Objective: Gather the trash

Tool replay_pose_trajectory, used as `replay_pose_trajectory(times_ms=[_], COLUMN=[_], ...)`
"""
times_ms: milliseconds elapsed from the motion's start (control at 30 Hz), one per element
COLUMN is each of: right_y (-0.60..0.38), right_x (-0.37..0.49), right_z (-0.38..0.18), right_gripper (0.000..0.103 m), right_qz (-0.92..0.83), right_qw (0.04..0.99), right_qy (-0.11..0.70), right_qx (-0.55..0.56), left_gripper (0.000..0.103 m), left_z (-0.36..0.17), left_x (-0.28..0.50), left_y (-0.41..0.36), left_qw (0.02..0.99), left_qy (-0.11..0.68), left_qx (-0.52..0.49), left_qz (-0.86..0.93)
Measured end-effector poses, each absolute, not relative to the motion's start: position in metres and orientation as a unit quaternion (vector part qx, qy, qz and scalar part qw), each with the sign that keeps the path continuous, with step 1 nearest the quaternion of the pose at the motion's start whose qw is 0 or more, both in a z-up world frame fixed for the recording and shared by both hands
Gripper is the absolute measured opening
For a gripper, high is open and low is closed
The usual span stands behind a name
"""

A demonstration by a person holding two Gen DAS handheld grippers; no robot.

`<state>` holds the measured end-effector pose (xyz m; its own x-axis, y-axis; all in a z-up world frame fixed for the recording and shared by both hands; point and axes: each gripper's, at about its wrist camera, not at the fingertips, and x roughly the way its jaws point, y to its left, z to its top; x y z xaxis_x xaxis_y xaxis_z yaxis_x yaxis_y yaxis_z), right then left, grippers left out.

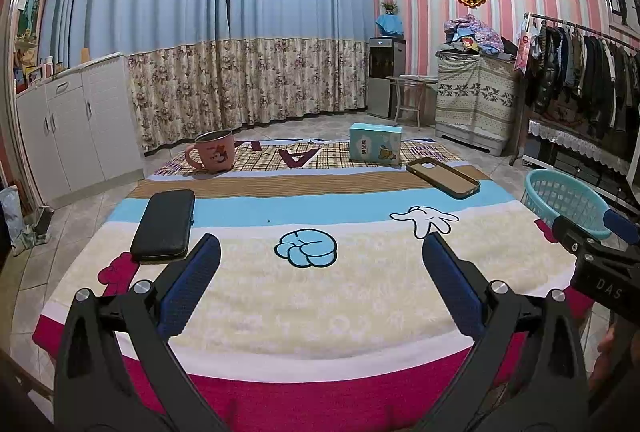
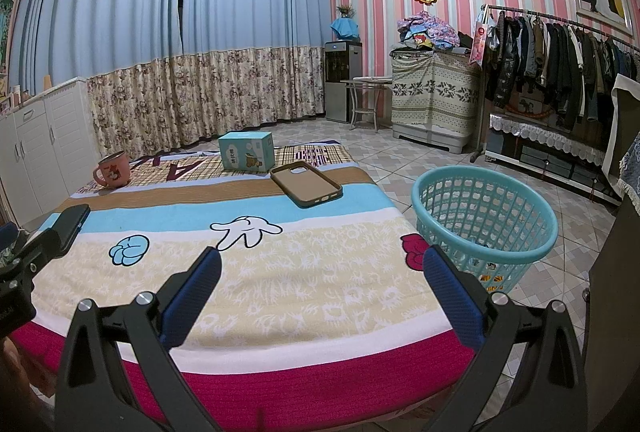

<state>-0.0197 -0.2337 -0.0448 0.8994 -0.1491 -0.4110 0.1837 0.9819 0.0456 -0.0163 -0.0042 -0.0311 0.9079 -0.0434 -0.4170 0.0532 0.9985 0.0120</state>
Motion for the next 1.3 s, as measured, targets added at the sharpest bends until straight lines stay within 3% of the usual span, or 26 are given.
replay_pose_trajectory(times_ms=[1300], right_y=[-0.236], right_x=[-0.024], right_z=[-0.043], right_gripper=[0.099], right_qz=[-0.087], right_qw=[0.974], right_qy=[0.205], right_qx=[0.048], left_gripper=[0.098], left_z=[-0.022], left_x=[-0.014], left_y=[0.006], left_qw=[0.978], left_qy=[0.206], left_qx=[0.013], left_qz=[-0.027])
